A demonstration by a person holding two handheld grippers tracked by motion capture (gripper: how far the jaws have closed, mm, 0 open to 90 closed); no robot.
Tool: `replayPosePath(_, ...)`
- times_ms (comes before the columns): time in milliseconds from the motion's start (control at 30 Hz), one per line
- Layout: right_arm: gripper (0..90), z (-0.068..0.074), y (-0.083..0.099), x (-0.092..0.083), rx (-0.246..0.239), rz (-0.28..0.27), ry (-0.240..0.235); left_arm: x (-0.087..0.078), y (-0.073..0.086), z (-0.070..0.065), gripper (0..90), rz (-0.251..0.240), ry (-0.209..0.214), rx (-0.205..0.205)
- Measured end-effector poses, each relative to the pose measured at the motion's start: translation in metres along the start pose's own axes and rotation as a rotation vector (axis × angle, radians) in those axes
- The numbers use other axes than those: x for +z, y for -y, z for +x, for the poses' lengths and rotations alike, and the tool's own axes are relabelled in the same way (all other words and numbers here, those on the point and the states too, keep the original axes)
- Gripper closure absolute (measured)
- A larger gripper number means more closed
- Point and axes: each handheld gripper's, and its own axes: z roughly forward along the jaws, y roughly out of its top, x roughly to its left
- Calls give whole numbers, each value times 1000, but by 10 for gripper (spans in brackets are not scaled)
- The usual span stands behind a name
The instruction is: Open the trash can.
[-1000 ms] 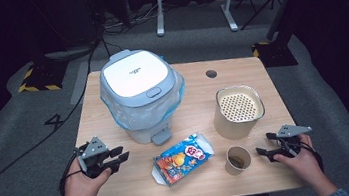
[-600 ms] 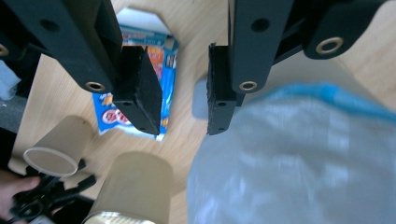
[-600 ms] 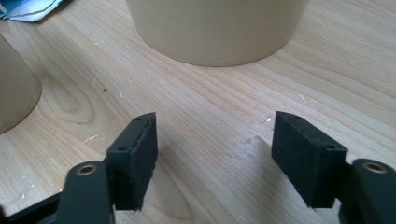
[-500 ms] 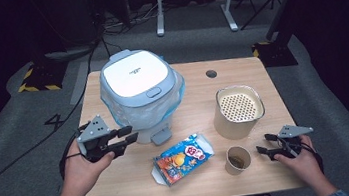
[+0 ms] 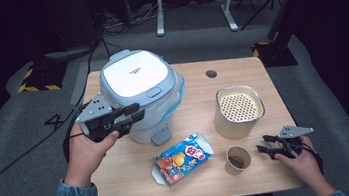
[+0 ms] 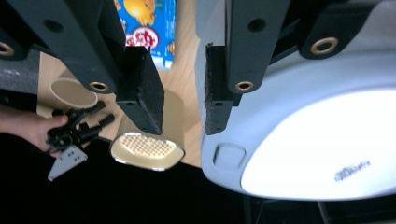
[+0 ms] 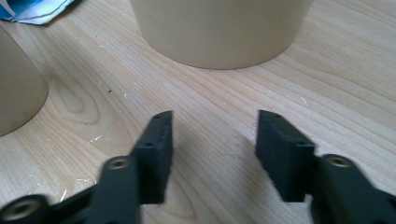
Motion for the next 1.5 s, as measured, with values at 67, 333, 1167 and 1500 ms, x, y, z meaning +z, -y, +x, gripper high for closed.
replayPosePath(67,522,0,0,0,-1,-3,0,3,-4,2,690,-12,-9,-2)
replayPosePath(333,533,0,0,0,4,-3,3,21,-20,8,715,-16,-53,-10)
replayPosePath(1167,621,-1,0,-1,6,-7,-9,55,-33,3,900,104,-192,35)
replayPosePath(1500,620,-1,0,-1,7,-7,-10,58,-33,-4,900,136,-195,68)
